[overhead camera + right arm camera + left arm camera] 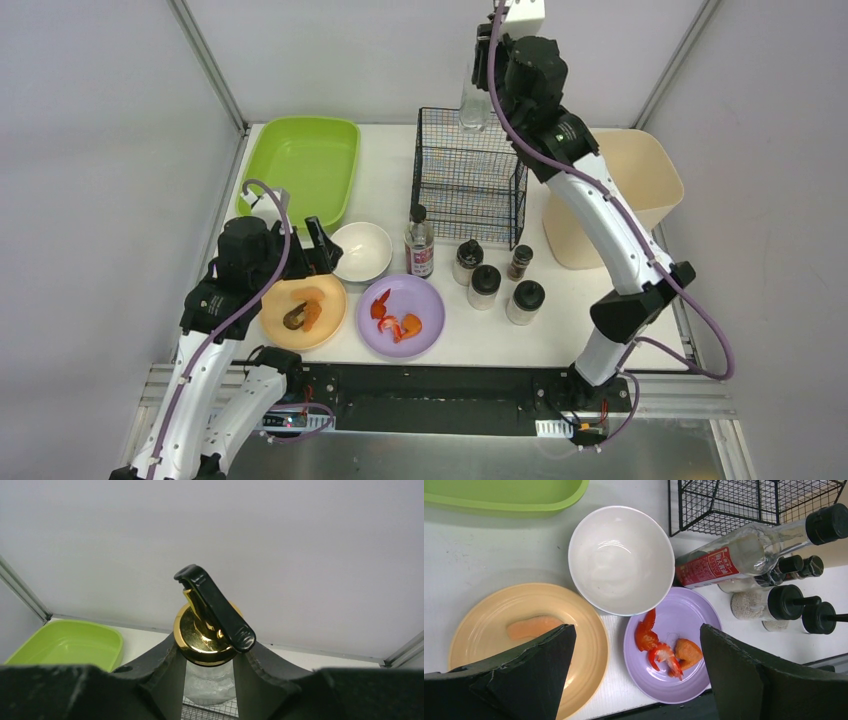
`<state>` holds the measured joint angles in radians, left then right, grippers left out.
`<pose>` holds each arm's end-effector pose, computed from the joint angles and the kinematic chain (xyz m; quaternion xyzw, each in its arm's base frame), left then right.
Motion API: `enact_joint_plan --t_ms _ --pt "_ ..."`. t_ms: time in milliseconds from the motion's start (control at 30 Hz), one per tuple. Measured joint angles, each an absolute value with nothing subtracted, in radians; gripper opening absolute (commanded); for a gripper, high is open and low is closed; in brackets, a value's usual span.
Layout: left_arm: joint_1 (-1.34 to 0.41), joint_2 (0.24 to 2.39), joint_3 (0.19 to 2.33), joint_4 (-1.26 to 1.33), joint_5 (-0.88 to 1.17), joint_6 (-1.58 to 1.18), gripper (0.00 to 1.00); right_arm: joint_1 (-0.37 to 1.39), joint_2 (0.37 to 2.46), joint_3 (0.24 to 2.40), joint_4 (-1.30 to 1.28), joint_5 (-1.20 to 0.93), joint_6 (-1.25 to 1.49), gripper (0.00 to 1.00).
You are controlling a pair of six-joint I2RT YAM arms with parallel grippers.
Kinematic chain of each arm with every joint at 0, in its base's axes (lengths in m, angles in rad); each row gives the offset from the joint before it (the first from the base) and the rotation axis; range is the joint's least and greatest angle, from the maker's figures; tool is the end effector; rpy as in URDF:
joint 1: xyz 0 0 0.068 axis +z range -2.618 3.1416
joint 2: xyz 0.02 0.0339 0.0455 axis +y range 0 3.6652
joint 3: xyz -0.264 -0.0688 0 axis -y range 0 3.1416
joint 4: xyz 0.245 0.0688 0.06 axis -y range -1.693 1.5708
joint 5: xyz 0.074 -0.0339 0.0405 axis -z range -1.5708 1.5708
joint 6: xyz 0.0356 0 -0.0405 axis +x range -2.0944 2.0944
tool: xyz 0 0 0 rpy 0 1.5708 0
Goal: Clear the kitchen counter
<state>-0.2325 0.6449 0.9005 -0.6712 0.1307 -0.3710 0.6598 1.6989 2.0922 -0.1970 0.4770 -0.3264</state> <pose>0.1263 -0.0347 0.3481 -0.0223 0.8365 -0.2142 0.5040 0.2950 0.2081 0.5453 -0.1309 0.6295 -0.0232 0.7656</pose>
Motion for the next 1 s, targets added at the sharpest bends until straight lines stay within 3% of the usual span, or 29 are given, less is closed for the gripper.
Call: enact_joint_plan --t_ms 267,1000 --pt "-0.198 0.654 0.900 -0.671 0.162 -0.369 1.00 0.638 1.848 2.206 -0.190 0.474 -0.306 0.00" --pt "-0.162 0.673 0.900 -0.671 0.212 -0.369 1.00 0.613 2.041 2.258 -0.191 0.457 -0.180 0.00"
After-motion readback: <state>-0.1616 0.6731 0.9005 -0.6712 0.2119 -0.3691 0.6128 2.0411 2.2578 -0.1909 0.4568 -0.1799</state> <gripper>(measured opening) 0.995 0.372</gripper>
